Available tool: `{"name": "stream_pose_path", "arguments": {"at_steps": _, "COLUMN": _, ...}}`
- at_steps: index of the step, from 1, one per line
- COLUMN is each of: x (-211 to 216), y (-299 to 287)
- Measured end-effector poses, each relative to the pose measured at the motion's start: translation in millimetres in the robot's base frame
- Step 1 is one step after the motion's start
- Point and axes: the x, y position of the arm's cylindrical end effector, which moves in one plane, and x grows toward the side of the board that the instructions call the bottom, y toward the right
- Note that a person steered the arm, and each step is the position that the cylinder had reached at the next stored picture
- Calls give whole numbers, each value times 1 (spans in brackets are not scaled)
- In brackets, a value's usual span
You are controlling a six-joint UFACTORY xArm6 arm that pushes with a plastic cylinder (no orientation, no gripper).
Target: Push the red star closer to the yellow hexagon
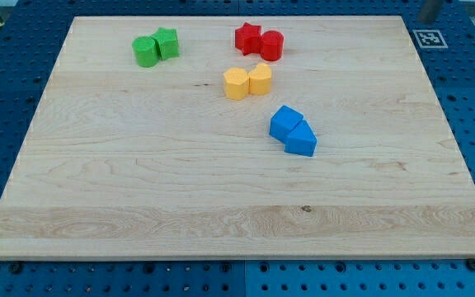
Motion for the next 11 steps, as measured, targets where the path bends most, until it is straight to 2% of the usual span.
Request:
{"name": "stream_pose_path", "arguments": {"at_steps": 1, "x": 0, "y": 0}}
{"name": "stream_pose_path", "arguments": {"at_steps": 3, "x": 29, "y": -44}}
{"name": "stream_pose_path", "arguments": {"at_steps": 4, "x": 29, "y": -68}}
{"name": "stream_pose_path", "arguments": {"at_steps": 6, "x": 11, "y": -154}}
{"name": "stream_pose_path", "arguments": {"at_steps": 8, "x": 12, "y": -226}}
{"name": "stream_pose_path", "arguments": {"at_steps": 10, "x": 9, "y": -243}}
{"name": "stream_pose_path", "arguments": {"at_steps": 11, "x": 9, "y": -309}}
